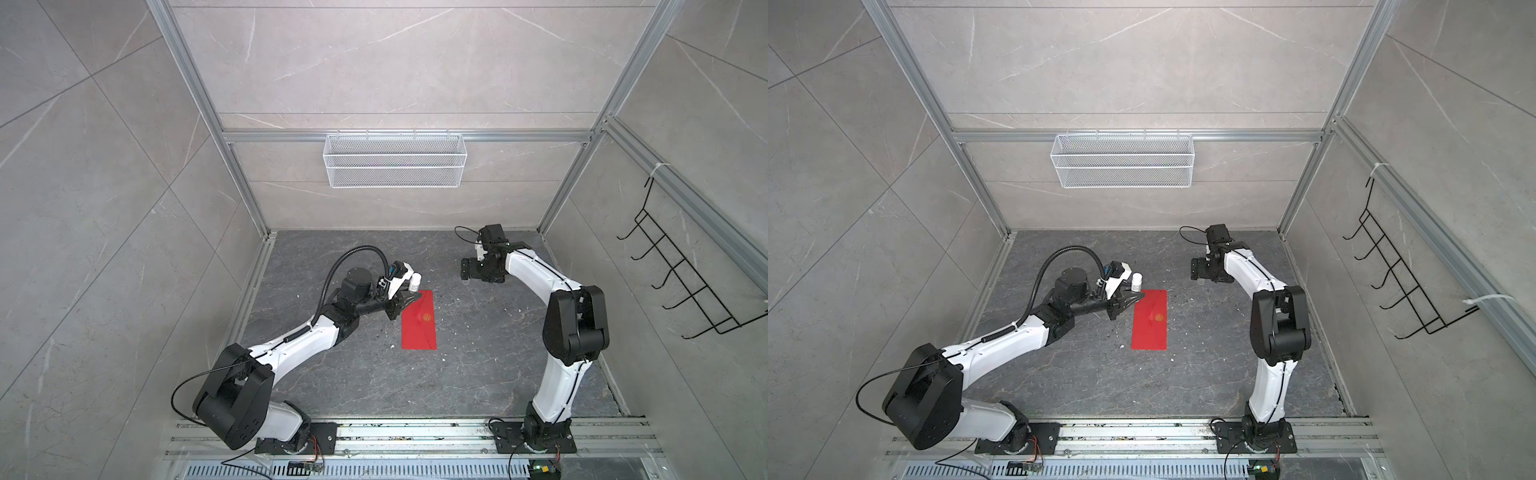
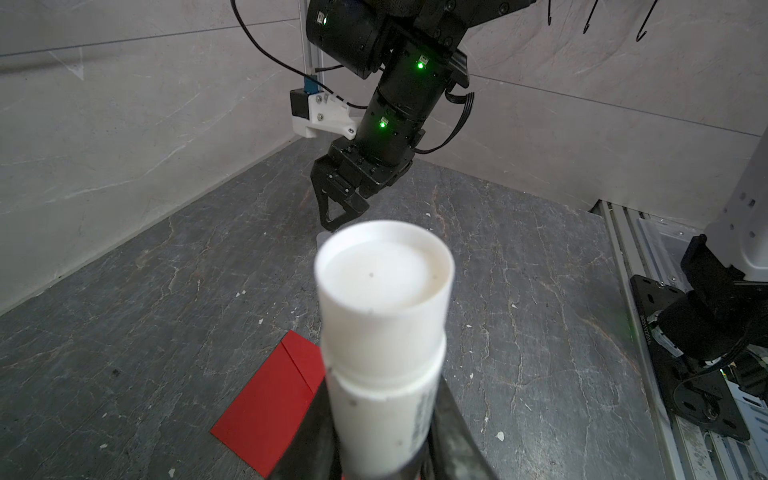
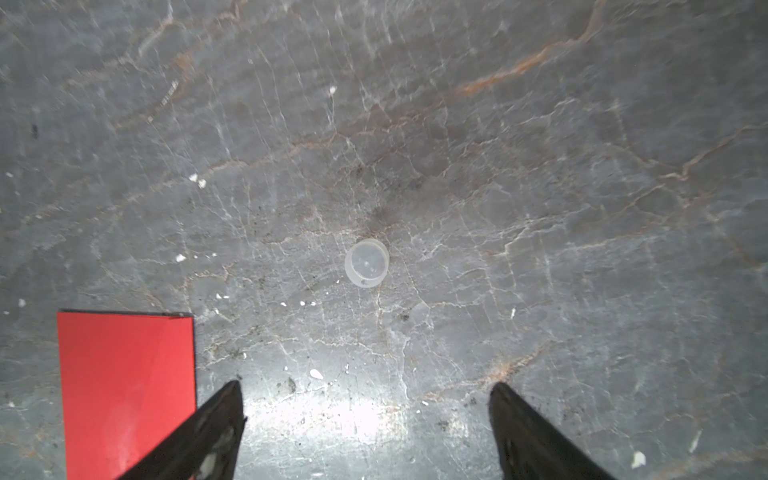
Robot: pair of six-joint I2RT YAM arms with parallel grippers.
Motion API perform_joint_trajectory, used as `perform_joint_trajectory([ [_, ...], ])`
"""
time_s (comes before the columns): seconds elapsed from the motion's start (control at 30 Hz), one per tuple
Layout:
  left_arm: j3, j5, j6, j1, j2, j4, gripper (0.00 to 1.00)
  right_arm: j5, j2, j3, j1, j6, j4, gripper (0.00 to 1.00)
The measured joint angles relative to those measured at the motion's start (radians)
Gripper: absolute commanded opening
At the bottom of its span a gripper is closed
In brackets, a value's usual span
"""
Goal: Place the letter into the envelope and seal it
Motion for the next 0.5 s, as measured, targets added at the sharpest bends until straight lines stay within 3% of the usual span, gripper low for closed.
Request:
perform_joint_trajectory([
  [0.5, -0.001, 0.000, 0.000, 0.000, 0.000, 0.003, 0.00, 0.029, 0.119, 0.094, 0.000, -0.038, -0.051, 0.78],
])
